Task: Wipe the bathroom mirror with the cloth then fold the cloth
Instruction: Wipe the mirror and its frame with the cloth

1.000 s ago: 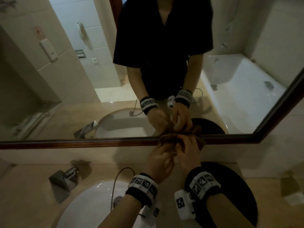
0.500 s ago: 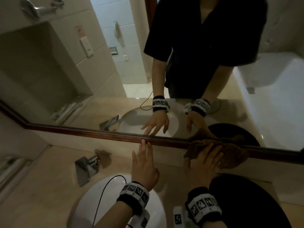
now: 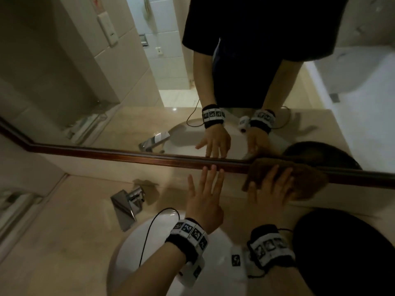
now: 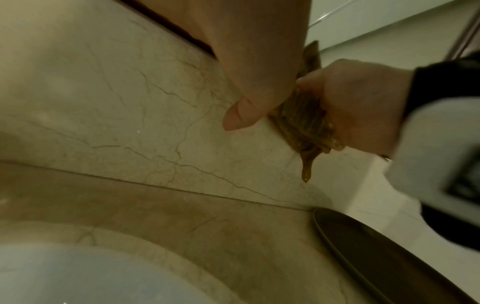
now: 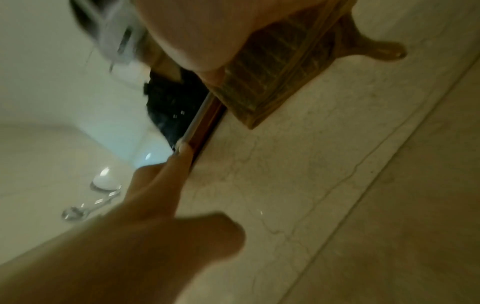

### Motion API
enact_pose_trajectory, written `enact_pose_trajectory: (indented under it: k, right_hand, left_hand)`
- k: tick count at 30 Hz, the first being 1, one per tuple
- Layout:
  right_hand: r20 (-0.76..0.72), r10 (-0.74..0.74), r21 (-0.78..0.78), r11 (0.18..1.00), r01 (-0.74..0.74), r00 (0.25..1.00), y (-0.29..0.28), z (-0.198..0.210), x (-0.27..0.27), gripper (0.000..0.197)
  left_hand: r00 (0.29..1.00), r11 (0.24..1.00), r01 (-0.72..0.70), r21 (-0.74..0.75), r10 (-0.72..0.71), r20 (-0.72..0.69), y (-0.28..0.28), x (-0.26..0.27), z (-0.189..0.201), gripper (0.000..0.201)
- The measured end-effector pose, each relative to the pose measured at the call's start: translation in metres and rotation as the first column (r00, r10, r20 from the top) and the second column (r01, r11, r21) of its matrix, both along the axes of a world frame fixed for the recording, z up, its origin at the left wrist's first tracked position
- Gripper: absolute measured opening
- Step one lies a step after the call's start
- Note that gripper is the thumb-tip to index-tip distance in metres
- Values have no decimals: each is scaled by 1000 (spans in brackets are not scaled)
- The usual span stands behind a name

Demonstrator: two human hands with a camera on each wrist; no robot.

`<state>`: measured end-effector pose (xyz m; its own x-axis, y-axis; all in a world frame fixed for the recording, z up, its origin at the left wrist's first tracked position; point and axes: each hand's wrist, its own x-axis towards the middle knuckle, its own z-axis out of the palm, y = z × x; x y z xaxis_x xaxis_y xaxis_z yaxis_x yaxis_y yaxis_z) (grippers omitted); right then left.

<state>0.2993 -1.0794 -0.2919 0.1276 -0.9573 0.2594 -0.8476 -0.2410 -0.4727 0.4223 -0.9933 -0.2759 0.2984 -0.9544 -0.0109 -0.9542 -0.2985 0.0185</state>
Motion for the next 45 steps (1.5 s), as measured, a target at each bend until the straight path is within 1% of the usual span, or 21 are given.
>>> enact_pose_trajectory:
  k: [2, 3, 6, 8, 10, 11, 13, 15, 16, 18, 19, 21, 24, 26, 30, 31, 33, 35, 37, 43, 45]
  right_hand:
    - [127, -98, 18, 995, 96, 987, 0, 7, 14, 74]
    - [148, -74, 29, 997, 70, 986, 7, 11, 29, 73]
    - [-13, 241, 70, 968, -240, 970, 44, 11, 79, 66]
    - [-49, 323, 112, 942, -317, 945, 54, 14, 90, 64]
    - [-16, 206, 40, 978, -205, 978, 46, 18, 80, 62]
    - [62, 97, -14, 995, -96, 993, 38, 18, 69, 62]
    - [225, -106, 50, 994, 97, 969, 18, 19, 46, 69]
    - [272, -193, 118, 979, 166, 943, 8, 16, 40, 78]
    - [238, -161, 110, 984, 138, 958, 12, 18, 47, 79]
    - [44, 74, 66, 995, -77, 996, 33, 18, 70, 74]
    - [-74, 231, 49, 972, -228, 970, 45, 12, 80, 71]
    - [-79, 371, 79, 927, -366, 925, 53, 3, 86, 67]
    - [1, 177, 11, 984, -177, 984, 29, 5, 66, 69]
    - [135, 46, -71, 997, -37, 990, 7, 7, 48, 68]
    - [320, -16, -146, 987, 66, 947, -5, 13, 51, 74]
    - [302, 19, -149, 989, 28, 953, 0, 14, 61, 74]
    - [144, 207, -166, 969, -183, 968, 19, 10, 83, 71]
    - [-79, 430, -171, 883, -437, 899, 38, -1, 100, 65]
    - [-155, 490, -152, 846, -511, 858, 40, -5, 103, 61]
    - [83, 257, -211, 949, -235, 963, 23, 24, 97, 62]
    - [69, 272, -259, 934, -246, 960, 26, 39, 110, 64]
  left_hand:
    - [998, 998, 58, -1, -58, 4, 2, 10, -3, 108]
    - [996, 996, 85, 14, -85, 1, 4, 16, -5, 107]
    - [977, 978, 203, 51, -206, 59, 8, 34, -6, 100]
    - [960, 962, 266, 52, -270, 78, 10, 43, -3, 96]
    - [954, 955, 294, 33, -295, 55, 14, 54, 4, 95]
    - [951, 953, 303, 26, -304, 64, 16, 59, 5, 97]
    - [940, 944, 327, 37, -329, 88, 17, 68, 8, 101]
    - [931, 934, 355, 52, -358, 70, 16, 72, 10, 102]
    - [933, 934, 352, 55, -355, 62, 14, 72, 8, 102]
    - [935, 935, 349, 57, -351, 50, 13, 68, 7, 96]
    - [932, 933, 357, 53, -359, 47, 13, 67, 7, 91]
    - [925, 926, 371, 66, -375, 63, 14, 69, 9, 88]
    - [903, 909, 406, 91, -415, 115, 16, 79, 13, 102]
    - [901, 912, 401, 82, -409, 146, 20, 85, 16, 108]
    - [962, 978, 209, 6, -207, 176, 40, 105, 10, 105]
    - [966, 983, 184, 20, -185, 179, 44, 112, 6, 106]
    - [963, 982, 176, 73, -187, 192, 47, 125, -2, 107]
    - [959, 977, 188, 102, -205, 197, 45, 130, -5, 105]
    - [953, 971, 209, 116, -229, 199, 45, 132, -1, 104]
    - [952, 973, 211, 93, -226, 207, 51, 153, 18, 84]
    - [943, 953, 252, 169, -281, 177, 51, 159, 20, 78]
